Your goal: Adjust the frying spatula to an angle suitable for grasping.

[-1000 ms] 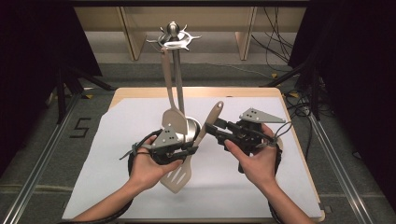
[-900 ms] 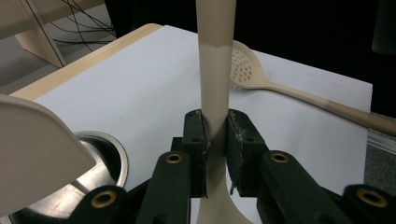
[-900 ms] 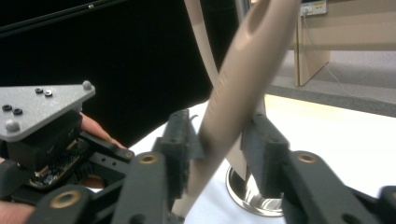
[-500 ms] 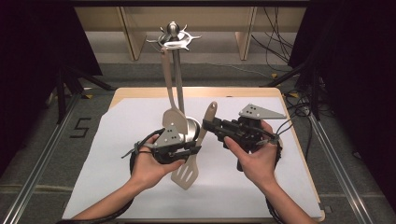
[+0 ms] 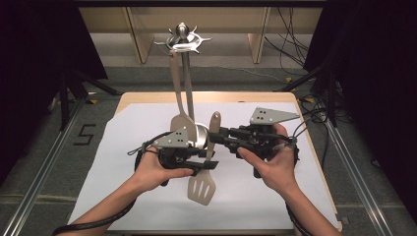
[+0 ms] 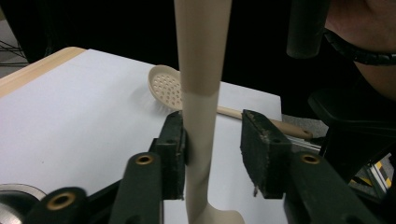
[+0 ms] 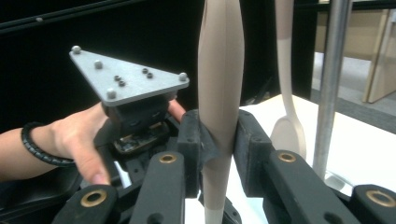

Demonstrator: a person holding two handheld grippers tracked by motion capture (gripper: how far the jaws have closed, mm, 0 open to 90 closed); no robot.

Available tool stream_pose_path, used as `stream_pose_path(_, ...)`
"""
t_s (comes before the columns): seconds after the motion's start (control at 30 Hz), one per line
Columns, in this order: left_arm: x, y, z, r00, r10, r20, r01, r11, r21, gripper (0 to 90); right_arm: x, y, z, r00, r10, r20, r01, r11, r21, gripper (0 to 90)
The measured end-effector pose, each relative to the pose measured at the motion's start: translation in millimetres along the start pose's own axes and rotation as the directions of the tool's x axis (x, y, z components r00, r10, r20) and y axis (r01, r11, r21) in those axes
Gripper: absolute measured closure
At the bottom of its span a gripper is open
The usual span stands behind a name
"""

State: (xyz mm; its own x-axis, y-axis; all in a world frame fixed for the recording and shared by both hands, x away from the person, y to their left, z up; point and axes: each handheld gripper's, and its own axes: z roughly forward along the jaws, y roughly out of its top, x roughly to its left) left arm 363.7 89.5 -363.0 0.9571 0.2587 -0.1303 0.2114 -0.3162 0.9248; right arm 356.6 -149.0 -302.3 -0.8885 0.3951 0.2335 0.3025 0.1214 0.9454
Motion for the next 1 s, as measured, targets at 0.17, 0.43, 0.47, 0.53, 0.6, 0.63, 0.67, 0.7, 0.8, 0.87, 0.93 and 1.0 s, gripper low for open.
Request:
stream_pose_path(0.17,-0.5,0.7,-2.5,0.9989,-0.047,-0.006,0.047,0.9989,-0.007,76.0,-1.3,1.0,0.0,0.9998,-0.013,-0.016,0.013,1.000,-0.013,75.0)
stream_pose_path(0.43,-3.1,4.4,-3.1,0.9975,-0.070,-0.012,0.070,0.9974,-0.016,77.3,-2.2,1.8,-1.7,0.9989,0.001,-0.047,-0.002,1.000,-0.028,74.6)
stream_pose_path(0.47,-4.4,5.7,-3.2,0.9968,-0.074,-0.029,0.074,0.9972,-0.011,77.4,-2.0,1.6,-2.2,0.9990,0.012,-0.043,-0.013,0.999,-0.032,74.4)
stream_pose_path(0.53,-5.0,8.9,-3.2,0.9965,-0.061,-0.057,0.061,0.9982,-0.002,77.6,-3.2,1.2,-2.8,0.9993,0.016,-0.033,-0.018,0.999,-0.044,73.5)
stream_pose_path(0.6,-6.3,11.3,-2.7,0.9925,-0.089,-0.083,0.089,0.9960,-0.015,77.7,-2.5,1.1,-4.4,0.9995,0.028,-0.011,-0.029,0.998,-0.059,71.0)
stream_pose_path(0.63,-7.4,13.0,-3.0,0.9891,-0.102,-0.107,0.101,0.9948,-0.014,77.8,-3.2,1.1,-4.2,0.9998,0.020,-0.004,-0.020,0.997,-0.069,69.7)
stream_pose_path(0.67,-7.9,14.6,-3.2,0.9856,-0.112,-0.126,0.111,0.9937,-0.016,77.8,-4.6,1.1,-4.3,0.9999,0.000,0.013,0.001,0.997,-0.081,67.7)
stream_pose_path(0.7,-7.6,16.1,-3.1,0.9834,-0.121,-0.136,0.118,0.9927,-0.023,77.8,-4.2,0.6,-4.5,0.9998,0.009,0.017,-0.007,0.996,-0.087,66.3)
stream_pose_path(0.8,-7.4,21.3,-4.0,0.9698,-0.152,-0.190,0.149,0.9883,-0.033,77.8,-4.5,0.0,-6.8,0.9987,-0.002,0.050,0.006,0.996,-0.091,64.6)
stream_pose_path(0.87,-6.6,24.9,-4.3,0.9618,-0.164,-0.219,0.161,0.9864,-0.030,77.8,-5.2,-0.6,-9.4,0.9977,-0.004,0.067,0.011,0.995,-0.100,64.2)
stream_pose_path(0.93,-6.3,28.5,-4.1,0.9545,-0.173,-0.243,0.170,0.9849,-0.034,77.8,-5.8,-1.9,-12.2,0.9964,0.011,0.084,-0.001,0.994,-0.112,64.0)
stream_pose_path(1.0,-6.4,31.9,-3.6,0.9485,-0.183,-0.258,0.179,0.9830,-0.038,77.8,-8.4,-4.8,-15.1,0.9940,0.018,0.108,-0.005,0.993,-0.117,63.8)
